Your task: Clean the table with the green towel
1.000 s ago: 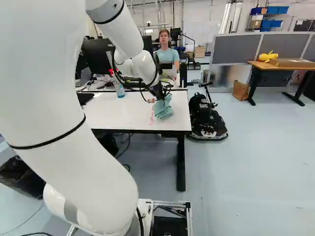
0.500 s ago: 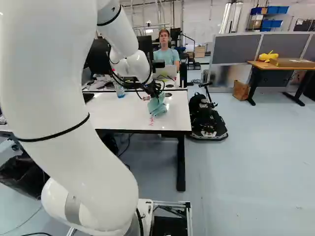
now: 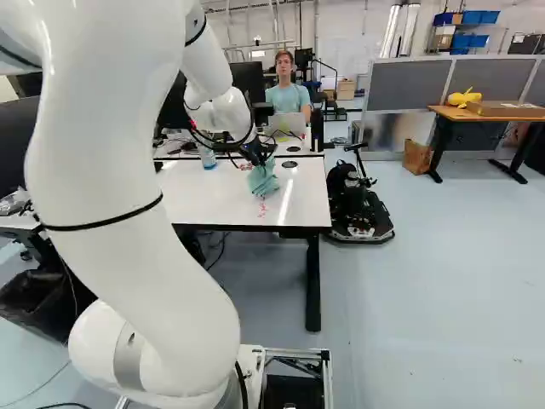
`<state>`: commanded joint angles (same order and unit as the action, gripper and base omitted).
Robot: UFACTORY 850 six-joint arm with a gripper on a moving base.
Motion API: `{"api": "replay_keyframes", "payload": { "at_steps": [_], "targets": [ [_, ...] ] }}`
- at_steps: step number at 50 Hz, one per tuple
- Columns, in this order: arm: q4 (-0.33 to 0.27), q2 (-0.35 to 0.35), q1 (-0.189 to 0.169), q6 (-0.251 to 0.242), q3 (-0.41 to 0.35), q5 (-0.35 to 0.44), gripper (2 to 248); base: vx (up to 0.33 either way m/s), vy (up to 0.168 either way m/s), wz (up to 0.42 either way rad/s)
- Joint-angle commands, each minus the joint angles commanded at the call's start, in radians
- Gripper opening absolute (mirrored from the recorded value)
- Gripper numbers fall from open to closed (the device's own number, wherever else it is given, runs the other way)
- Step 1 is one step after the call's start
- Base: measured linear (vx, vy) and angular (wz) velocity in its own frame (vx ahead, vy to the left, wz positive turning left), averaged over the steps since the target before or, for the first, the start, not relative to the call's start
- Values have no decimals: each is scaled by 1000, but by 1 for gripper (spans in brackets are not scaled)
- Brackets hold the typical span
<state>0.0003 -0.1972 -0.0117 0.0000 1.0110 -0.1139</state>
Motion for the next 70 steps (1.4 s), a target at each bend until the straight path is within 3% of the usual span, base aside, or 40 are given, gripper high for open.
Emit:
{"api": "replay_keyframes", "payload": {
  "at_steps": [16, 38, 70],
  "targets": [
    [0, 22, 34, 0, -25, 0, 38, 0, 0, 0],
    [0, 117, 67, 0, -129, 0, 38, 0, 0, 0],
    [0, 286, 65, 0, -301, 0, 38, 0, 0, 0]
  ]
}}
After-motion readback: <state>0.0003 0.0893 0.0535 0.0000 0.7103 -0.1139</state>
